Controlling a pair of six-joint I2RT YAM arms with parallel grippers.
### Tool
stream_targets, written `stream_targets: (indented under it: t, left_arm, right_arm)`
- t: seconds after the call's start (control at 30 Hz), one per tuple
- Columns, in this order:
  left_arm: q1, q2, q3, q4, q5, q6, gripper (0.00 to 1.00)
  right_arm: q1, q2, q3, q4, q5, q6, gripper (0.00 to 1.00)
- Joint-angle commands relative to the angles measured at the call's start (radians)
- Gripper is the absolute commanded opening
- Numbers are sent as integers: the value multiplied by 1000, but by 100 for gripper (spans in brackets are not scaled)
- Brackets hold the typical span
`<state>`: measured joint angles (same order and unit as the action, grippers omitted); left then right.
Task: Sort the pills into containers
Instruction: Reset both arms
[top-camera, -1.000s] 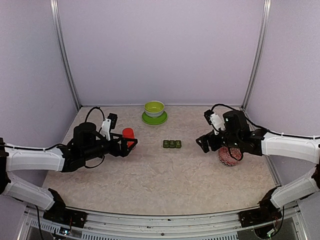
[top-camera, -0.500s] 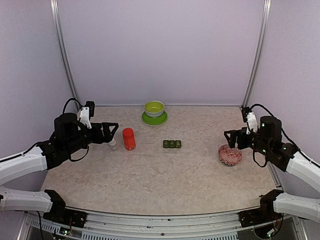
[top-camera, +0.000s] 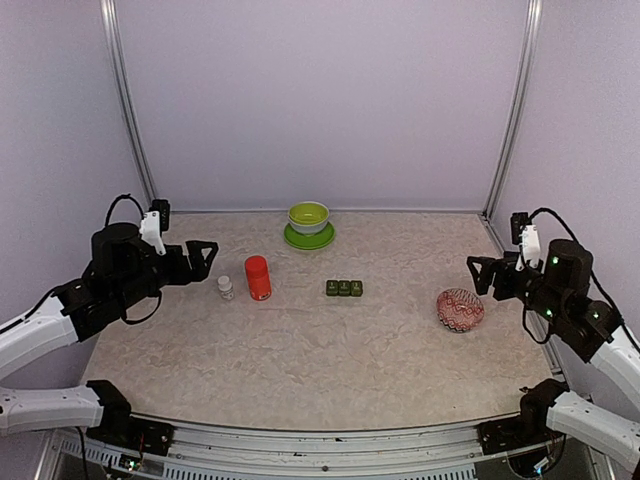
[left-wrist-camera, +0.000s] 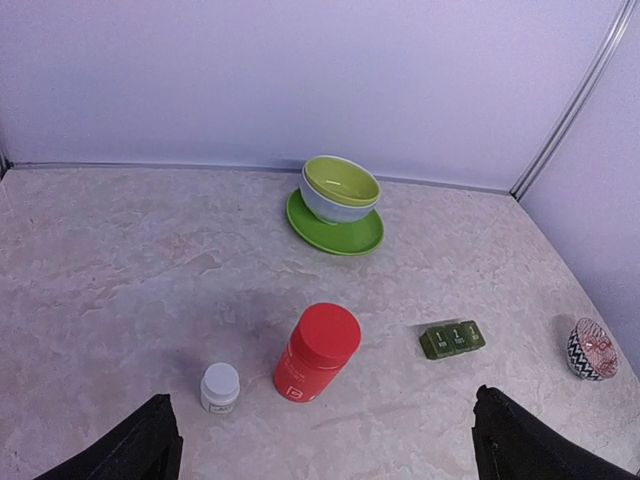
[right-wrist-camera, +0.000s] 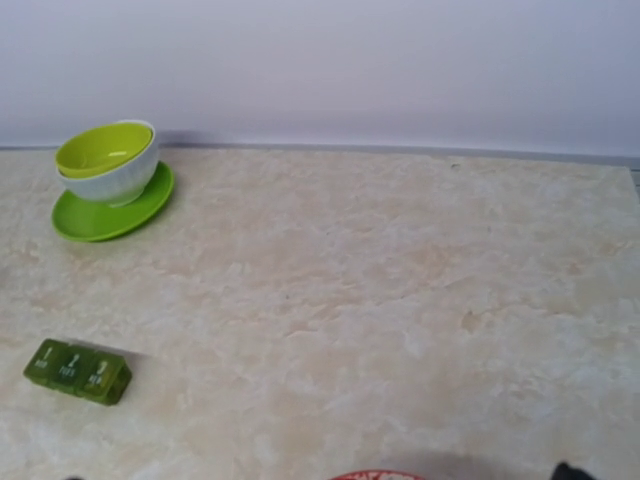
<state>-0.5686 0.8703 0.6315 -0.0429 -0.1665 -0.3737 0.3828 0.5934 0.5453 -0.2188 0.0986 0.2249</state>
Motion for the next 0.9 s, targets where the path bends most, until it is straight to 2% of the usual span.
stream_targets:
  t: [0.0, 0.13, 0.43, 0.87]
  left_arm:
    - [8, -39, 37, -86, -40, 1, 99]
    - [8, -88, 45, -121, -58, 27, 99]
    - [8, -162, 68, -178, -89, 53, 99]
    - [9, -181, 54, -196, -88, 55, 99]
  right_arm:
    - [-6, -49, 8, -46, 26, -4, 100]
    - [-5, -58, 45, -76, -26, -49, 100]
    - [-5, -86, 69, -109, 0, -70, 100]
    - [-5, -107, 71, -109, 26, -73, 100]
